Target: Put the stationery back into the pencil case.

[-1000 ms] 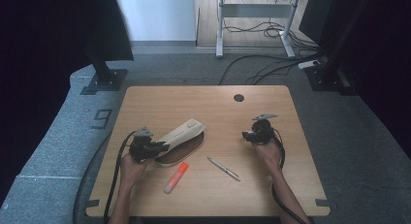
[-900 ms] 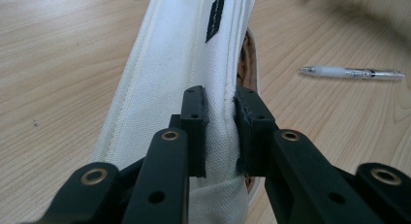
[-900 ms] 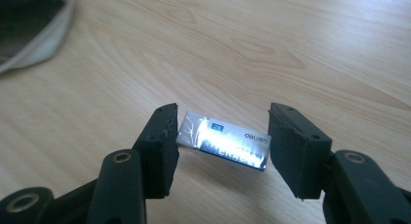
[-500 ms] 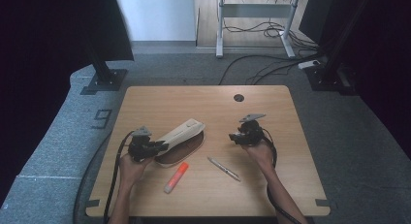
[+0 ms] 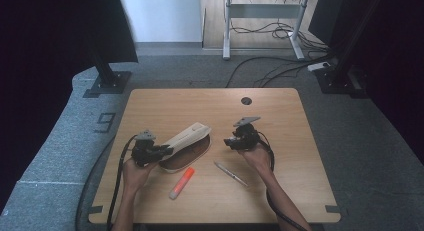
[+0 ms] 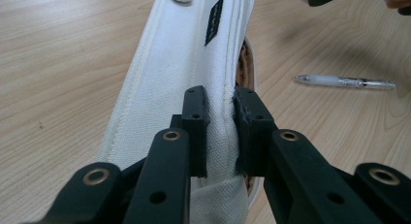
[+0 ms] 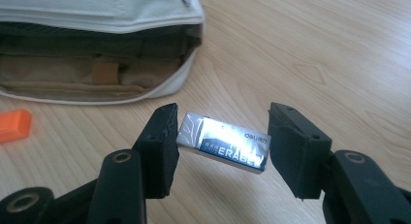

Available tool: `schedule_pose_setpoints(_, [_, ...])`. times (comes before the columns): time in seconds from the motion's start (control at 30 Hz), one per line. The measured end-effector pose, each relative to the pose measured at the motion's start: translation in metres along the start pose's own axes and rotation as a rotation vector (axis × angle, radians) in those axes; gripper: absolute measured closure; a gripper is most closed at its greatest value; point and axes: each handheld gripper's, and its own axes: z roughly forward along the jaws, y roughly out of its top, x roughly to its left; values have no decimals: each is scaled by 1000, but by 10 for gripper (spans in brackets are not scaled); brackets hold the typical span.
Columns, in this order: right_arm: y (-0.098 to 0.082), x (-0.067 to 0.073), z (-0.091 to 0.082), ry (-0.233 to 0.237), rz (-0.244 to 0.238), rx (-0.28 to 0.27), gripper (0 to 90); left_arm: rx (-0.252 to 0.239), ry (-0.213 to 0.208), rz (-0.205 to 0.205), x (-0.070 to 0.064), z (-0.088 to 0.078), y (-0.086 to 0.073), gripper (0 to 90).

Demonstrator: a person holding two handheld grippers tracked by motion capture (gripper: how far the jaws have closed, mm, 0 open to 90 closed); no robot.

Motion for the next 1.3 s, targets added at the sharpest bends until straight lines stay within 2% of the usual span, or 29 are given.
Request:
schedule_pose_setpoints(0.4, [17,24,22,44,-49,8,451,-9,2,3,0,-1,1,766])
schedule_pose_setpoints(0.7, [25,40,47,66,-76,35,450,-17,0,5,-1,-2,1,765])
schedule_pose_setpoints(1.3, [31,49,81,83,-74,41,450,-18,-5,11,-2,0,1,763])
